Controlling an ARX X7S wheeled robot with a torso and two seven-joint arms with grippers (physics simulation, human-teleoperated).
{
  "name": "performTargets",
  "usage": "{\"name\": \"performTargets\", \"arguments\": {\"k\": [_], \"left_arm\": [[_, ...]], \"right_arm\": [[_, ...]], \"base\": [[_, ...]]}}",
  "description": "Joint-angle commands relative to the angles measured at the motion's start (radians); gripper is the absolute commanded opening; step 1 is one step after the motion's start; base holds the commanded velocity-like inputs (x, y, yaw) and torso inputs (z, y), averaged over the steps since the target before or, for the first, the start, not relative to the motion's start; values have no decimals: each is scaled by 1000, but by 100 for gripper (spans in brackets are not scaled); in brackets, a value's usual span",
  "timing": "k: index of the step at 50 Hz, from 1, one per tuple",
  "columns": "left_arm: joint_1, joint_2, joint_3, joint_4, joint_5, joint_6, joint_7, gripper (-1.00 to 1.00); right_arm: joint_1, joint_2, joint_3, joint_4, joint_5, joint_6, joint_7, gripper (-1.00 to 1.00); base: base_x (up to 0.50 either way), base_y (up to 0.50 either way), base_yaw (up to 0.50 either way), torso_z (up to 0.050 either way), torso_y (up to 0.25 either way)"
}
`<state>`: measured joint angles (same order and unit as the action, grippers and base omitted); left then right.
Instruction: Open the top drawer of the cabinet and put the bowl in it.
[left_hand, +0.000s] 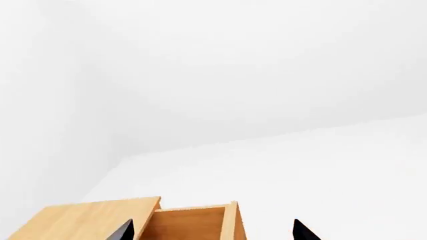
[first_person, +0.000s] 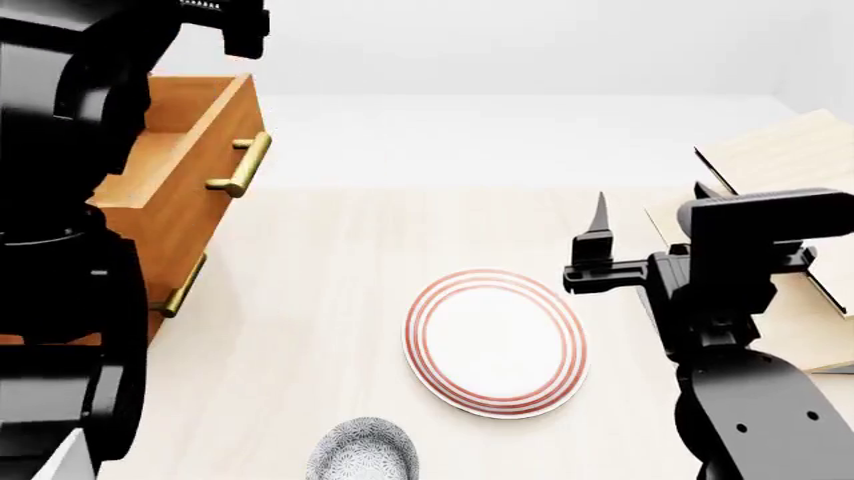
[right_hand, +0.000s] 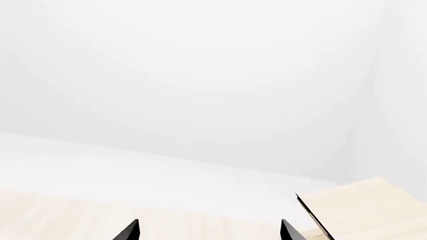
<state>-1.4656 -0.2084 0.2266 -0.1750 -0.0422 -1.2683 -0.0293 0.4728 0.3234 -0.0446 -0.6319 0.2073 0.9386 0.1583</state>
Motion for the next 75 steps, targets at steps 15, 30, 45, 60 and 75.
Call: {"name": "performTargets", "arguments": {"k": [15, 30, 45, 60, 75], "left_arm": [[6, 14, -104, -295, -9, 51, -38, 100], [35, 7, -99, -353, -18, 50, -29, 100], [68, 0, -91, -384, -28, 28, -19, 100], [106, -5, -54, -451, -25, 70, -3, 100], [131, 7, -11, -383, -43, 38, 35, 100]], "right_arm": [[1, 2, -15, 21, 1, -15, 7, 100], [3, 1, -31, 25, 1, -15, 14, 100], [7, 3, -40, 24, 2, -9, 21, 100], [8, 4, -45, 32, 4, -14, 26, 100], [6, 4, -48, 35, 9, -18, 30, 100]], "base": [[0, 0, 0, 0, -1], [0, 0, 0, 0, 0], [0, 0, 0, 0, 0], [0, 0, 0, 0, 0], [0, 0, 0, 0, 0]]}}
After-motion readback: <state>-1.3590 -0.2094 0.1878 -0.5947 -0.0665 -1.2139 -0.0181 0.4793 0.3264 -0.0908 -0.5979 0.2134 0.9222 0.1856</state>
